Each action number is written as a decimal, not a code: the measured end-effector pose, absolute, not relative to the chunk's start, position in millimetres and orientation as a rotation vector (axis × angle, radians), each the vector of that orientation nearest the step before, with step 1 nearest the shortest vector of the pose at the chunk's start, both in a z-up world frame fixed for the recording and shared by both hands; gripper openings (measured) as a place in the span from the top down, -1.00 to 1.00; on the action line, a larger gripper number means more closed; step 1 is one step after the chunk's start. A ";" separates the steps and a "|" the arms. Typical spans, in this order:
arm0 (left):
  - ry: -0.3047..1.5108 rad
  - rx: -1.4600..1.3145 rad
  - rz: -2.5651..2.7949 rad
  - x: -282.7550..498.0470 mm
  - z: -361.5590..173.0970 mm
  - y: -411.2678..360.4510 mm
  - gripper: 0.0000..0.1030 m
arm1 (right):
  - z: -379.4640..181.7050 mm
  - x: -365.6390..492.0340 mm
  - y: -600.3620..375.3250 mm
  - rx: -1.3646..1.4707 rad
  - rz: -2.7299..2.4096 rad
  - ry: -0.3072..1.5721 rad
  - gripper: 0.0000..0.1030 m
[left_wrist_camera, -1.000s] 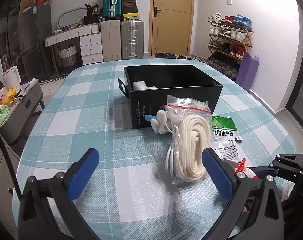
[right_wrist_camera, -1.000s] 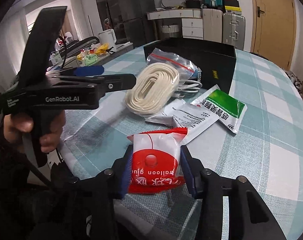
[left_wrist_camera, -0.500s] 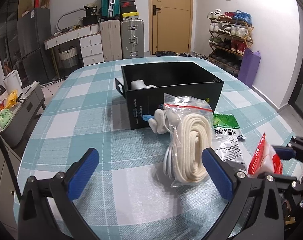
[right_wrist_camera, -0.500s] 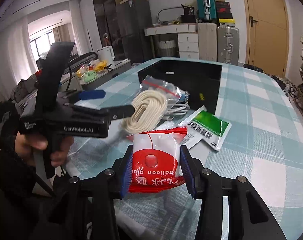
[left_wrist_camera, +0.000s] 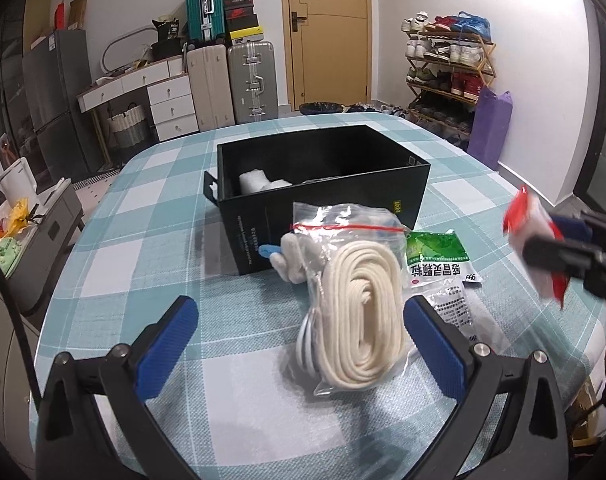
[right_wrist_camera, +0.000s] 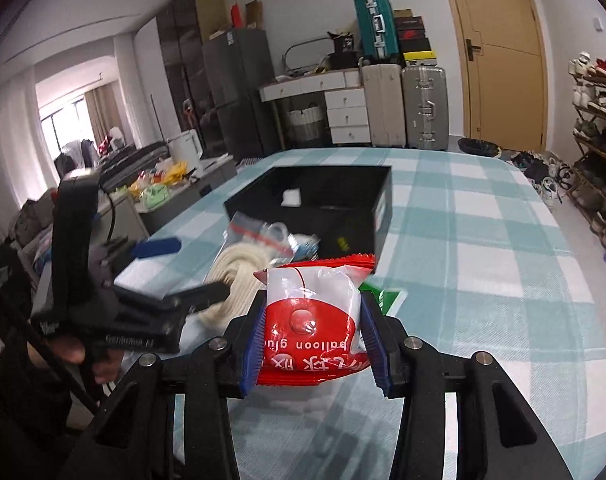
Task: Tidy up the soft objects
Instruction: 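Grasp the clear bag of white rope with left gripper while right lifts red packet, then carry the rope bag and red packet over the black box, then drop both items into the black box by opening both grippers, then withdraw both grippers toward the white cables and medicine packets, then lower the right gripper onto the white medicine packet and close it, then grasp the white cable bundle with left gripper while right holds the white packet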
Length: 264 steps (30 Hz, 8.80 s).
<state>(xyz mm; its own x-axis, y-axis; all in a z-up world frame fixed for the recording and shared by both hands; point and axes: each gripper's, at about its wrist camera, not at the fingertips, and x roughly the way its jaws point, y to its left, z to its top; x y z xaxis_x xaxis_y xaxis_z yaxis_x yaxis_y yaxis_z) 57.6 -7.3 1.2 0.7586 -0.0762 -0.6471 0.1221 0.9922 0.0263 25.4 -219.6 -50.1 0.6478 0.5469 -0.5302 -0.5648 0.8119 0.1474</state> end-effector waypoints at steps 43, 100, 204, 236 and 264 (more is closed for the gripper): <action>0.622 -0.002 -0.227 58.7 49.6 2.1 0.37 | -17.7 55.9 -206.8 -0.020 0.652 0.546 0.14; 0.649 -0.021 -0.191 169.3 56.4 26.6 0.37 | -13.0 152.6 -169.0 0.003 0.632 0.599 0.14; 0.739 0.046 -0.173 68.7 -2.2 14.0 -1.00 | -88.3 78.1 -171.3 -0.196 0.777 0.824 -0.98; 0.758 0.012 -0.175 68.4 -4.9 25.4 -1.00 | -103.1 71.8 -139.9 -0.250 0.910 0.893 -0.44; 0.780 -0.014 -0.157 71.3 -7.0 25.9 -1.00 | -96.9 52.5 -150.2 -0.327 0.845 0.788 0.37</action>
<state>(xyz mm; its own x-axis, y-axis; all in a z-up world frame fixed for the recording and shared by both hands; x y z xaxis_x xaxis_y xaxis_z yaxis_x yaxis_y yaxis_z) 71.3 25.9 -7.0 0.6995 -0.1463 -0.6995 0.1357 0.9882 -0.0710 52.5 -150.2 -96.9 0.4094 0.5418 -0.7341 -0.7700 0.6367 0.0405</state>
